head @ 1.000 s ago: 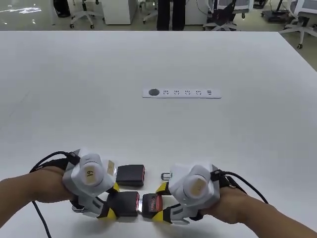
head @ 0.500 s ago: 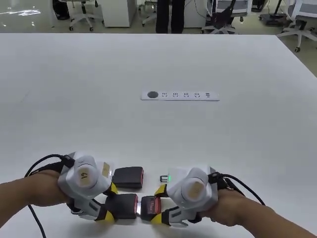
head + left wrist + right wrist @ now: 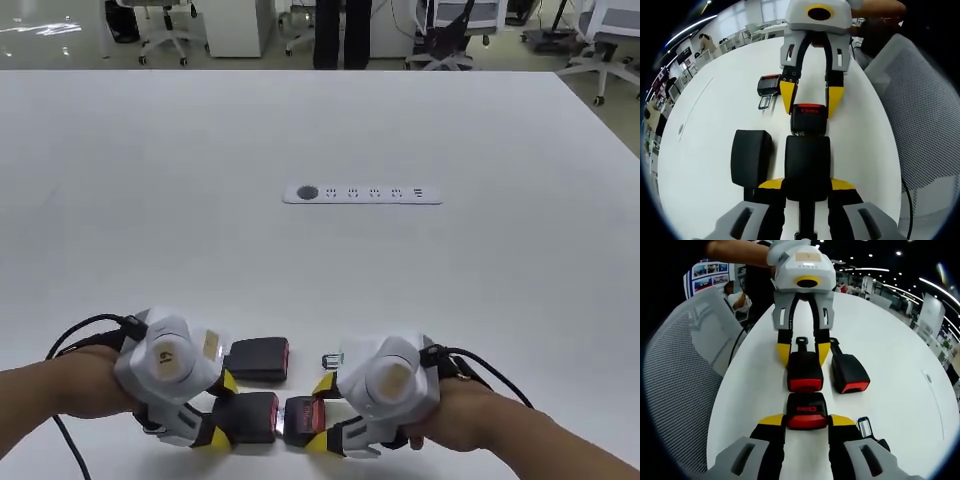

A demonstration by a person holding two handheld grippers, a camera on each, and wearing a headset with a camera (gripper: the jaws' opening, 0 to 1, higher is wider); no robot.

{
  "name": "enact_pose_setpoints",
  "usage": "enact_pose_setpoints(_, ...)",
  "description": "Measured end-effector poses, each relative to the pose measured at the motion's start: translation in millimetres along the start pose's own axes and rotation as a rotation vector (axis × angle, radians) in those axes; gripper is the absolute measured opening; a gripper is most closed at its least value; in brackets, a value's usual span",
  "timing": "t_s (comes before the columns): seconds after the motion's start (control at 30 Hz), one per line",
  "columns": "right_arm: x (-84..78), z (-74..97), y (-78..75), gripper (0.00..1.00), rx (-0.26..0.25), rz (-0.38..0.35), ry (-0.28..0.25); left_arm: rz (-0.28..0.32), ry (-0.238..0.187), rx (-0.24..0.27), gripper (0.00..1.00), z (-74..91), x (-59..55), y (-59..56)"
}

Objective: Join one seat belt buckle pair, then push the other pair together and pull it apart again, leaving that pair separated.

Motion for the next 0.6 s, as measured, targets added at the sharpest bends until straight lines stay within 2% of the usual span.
enact_pose_setpoints(0.13, 0.7, 0.8, -0.1, 0.30, -0.001, 0.010, 0.005, 0.005, 0.000, 0.009, 0.33, 0.6, -0.5, -0.5)
enact_pose_setpoints(0.2, 0.1, 0.8, -0.4, 0.30, -0.002, 0.024, 0.012, 0.028, 0.013, 0.017, 0.34, 0.9, -0.8, -0.9)
enact_pose_setpoints(0.33, -0.7, 2.4, -1.9, 0.33, 0.003, 0.036, 0.022, 0.028, 0.029, 0.030, 0.35, 2.7, -3.6, -1.5)
enact_pose_setpoints(0.5, 0.2, 8.9, -3.5, 0.38, -0.005, 0.041, 0.020, 0.075, 0.008, 0.033, 0.38, 8.0, -8.2, -2.9)
enact_pose_setpoints(0.6, 2.4, 15.3, -4.1, 0.42, -0.015, 0.072, 0.033, 0.109, -0.001, 0.027, 0.40, 13.1, -10.4, -4.0)
Point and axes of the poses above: the centre of the closed fingertips' face, and the gripper's own axes: z roughly backward along the fingers, y roughly to its left, x roughly out of its top, the point moved 9 cm from there along z, roughly backward along the fingers, and after that the axes turned 15 degrees about y, right-handed, at the moved point
